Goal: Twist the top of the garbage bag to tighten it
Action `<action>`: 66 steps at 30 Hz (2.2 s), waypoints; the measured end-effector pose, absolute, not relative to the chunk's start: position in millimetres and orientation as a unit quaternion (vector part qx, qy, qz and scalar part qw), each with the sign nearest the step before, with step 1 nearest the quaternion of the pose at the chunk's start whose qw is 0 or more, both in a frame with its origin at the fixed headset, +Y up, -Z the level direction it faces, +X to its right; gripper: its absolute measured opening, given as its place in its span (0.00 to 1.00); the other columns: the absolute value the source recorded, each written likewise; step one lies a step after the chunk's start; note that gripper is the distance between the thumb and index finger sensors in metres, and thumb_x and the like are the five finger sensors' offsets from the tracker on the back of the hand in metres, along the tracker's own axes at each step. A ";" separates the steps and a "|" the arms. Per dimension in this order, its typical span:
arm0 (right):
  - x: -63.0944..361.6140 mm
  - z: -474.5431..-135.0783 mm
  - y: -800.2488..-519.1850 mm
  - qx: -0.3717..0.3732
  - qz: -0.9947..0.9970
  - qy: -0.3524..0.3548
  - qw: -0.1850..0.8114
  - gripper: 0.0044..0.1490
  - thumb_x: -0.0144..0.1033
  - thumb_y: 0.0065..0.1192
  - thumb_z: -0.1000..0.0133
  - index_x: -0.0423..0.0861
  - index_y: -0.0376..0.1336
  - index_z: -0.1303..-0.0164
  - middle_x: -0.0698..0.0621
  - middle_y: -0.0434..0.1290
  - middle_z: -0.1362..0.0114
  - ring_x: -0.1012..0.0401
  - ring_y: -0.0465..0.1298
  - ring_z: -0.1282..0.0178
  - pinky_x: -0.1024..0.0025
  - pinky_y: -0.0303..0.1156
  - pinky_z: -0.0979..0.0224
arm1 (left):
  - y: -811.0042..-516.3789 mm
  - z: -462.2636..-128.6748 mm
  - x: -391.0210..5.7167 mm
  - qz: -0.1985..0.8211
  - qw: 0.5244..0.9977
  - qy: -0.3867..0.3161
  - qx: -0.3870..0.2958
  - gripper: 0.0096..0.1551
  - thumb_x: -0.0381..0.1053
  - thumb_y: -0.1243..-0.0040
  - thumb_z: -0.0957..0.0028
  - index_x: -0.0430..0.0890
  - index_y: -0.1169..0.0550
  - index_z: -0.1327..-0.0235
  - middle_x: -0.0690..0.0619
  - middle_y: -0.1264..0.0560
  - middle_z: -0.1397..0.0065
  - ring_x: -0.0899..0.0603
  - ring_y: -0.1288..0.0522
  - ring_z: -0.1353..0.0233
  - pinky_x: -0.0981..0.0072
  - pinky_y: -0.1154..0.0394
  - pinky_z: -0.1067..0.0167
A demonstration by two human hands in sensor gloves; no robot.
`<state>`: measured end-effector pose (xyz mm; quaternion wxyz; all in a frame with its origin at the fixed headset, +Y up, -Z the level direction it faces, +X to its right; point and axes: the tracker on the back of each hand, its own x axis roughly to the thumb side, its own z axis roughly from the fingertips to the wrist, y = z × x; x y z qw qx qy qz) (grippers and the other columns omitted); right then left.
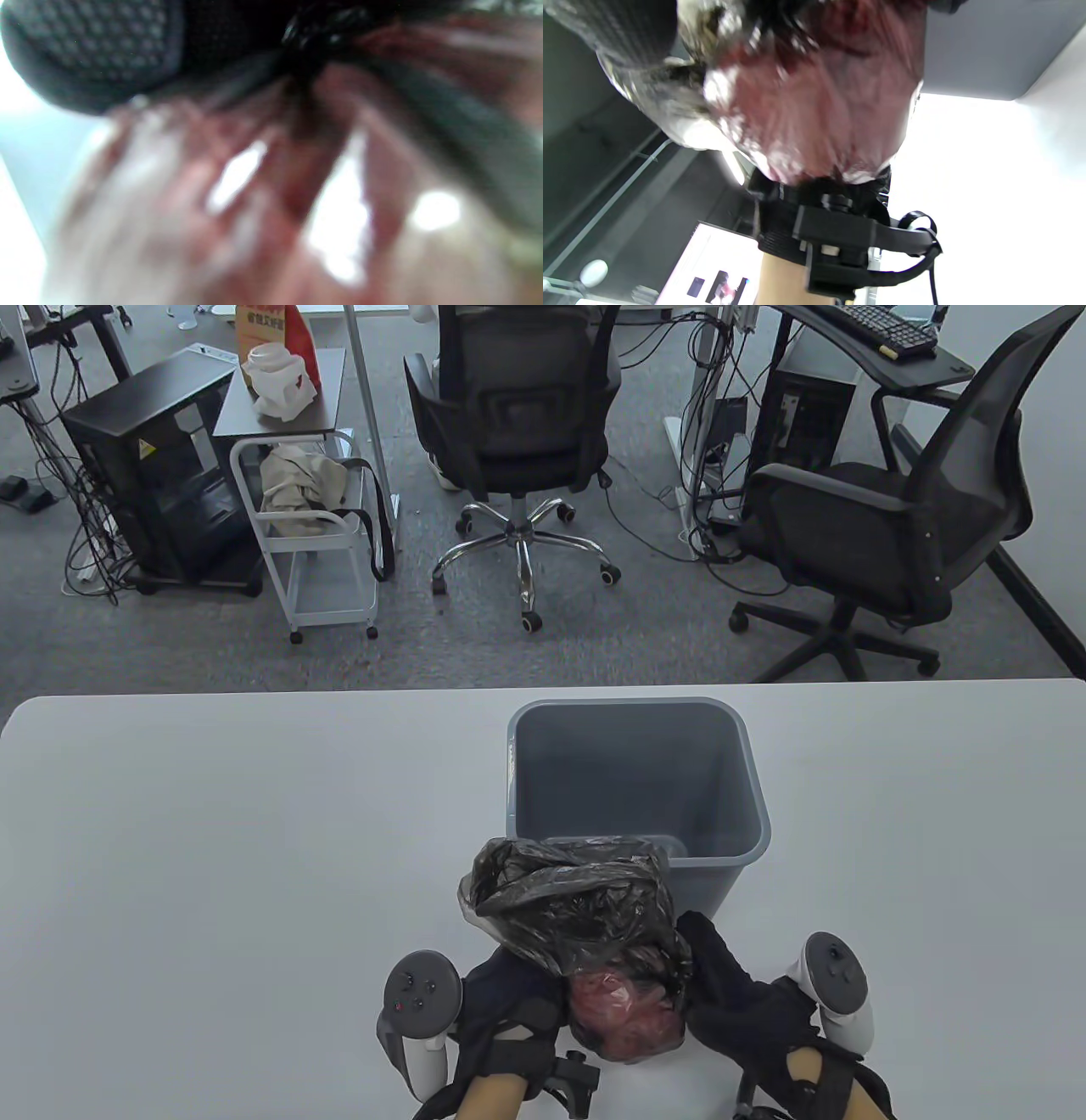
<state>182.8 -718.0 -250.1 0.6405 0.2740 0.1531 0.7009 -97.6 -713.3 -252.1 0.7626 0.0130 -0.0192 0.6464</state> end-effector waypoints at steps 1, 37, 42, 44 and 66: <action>184.1 -250.2 -719.9 0.246 0.712 0.136 0.644 0.67 0.66 0.61 0.49 0.39 0.28 0.27 0.28 0.40 0.25 0.29 0.61 0.33 0.30 0.62 0.39 | -714.0 -252.2 -95.5 0.651 0.759 -0.030 0.006 0.32 0.67 0.45 0.46 0.52 0.18 0.35 0.48 0.15 0.43 0.47 0.10 0.64 0.60 0.14 0.75; 179.7 -248.6 -723.6 0.301 0.700 0.192 0.618 0.72 0.76 0.60 0.52 0.40 0.28 0.26 0.30 0.39 0.23 0.26 0.58 0.31 0.25 0.58 0.38 | -707.0 -253.3 -91.4 0.628 0.775 -0.076 -0.013 0.31 0.61 0.42 0.46 0.49 0.19 0.34 0.44 0.16 0.42 0.45 0.10 0.63 0.62 0.14 0.77; 189.5 -255.3 -731.1 0.193 0.649 0.148 0.720 0.58 0.62 0.55 0.47 0.31 0.39 0.29 0.24 0.63 0.36 0.37 0.84 0.58 0.44 0.82 0.59 | -704.8 -254.8 -85.6 0.650 0.744 -0.149 -0.042 0.34 0.67 0.47 0.44 0.57 0.26 0.25 0.46 0.30 0.23 0.34 0.23 0.34 0.40 0.23 0.47; 194.4 -257.1 -733.2 0.173 0.640 0.150 0.734 0.55 0.60 0.53 0.46 0.30 0.40 0.30 0.25 0.66 0.39 0.41 0.86 0.63 0.48 0.84 0.64 | -704.1 -254.9 -84.7 0.651 0.744 -0.143 -0.037 0.33 0.64 0.45 0.45 0.54 0.23 0.28 0.45 0.23 0.30 0.38 0.15 0.46 0.47 0.17 0.59; 193.2 -253.6 -740.4 0.159 0.661 0.170 0.713 0.61 0.70 0.52 0.47 0.31 0.42 0.28 0.25 0.65 0.36 0.37 0.81 0.51 0.42 0.78 0.53 | -702.3 -252.3 -85.9 0.566 0.819 -0.088 0.028 0.32 0.63 0.43 0.46 0.52 0.20 0.32 0.47 0.16 0.41 0.40 0.12 0.56 0.52 0.16 0.69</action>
